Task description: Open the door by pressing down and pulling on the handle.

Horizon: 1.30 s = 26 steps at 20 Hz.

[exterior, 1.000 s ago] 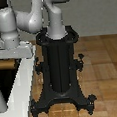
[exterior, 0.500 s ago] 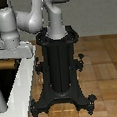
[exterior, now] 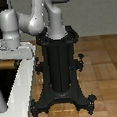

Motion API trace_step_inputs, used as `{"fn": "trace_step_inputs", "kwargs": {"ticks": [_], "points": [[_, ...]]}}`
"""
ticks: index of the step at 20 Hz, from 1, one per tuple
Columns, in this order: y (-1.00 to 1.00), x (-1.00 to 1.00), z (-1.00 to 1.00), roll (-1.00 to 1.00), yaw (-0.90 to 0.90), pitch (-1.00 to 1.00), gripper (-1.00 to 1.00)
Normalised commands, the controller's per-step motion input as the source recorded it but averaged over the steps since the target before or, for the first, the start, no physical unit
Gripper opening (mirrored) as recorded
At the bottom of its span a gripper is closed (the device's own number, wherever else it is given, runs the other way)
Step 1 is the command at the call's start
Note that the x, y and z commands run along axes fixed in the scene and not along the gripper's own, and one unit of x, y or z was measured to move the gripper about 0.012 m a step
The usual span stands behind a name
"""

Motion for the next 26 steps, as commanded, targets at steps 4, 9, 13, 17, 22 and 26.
{"fn": "trace_step_inputs", "kwargs": {"ticks": [4, 9, 13, 17, 22, 26], "points": [[0.00, 0.00, -0.75, 0.00, 0.00, -0.08, -1.00], [0.00, 0.00, -0.60, 0.00, 0.00, -0.12, -1.00], [0.00, 0.00, -0.25, 0.00, 0.00, -0.08, -1.00], [0.00, 0.00, -0.25, 0.00, 0.00, -0.04, -1.00], [0.60, 0.00, 0.00, 0.00, 0.00, 0.00, -1.00], [1.00, 0.00, 0.00, 0.00, 0.00, 0.00, -1.00]]}}
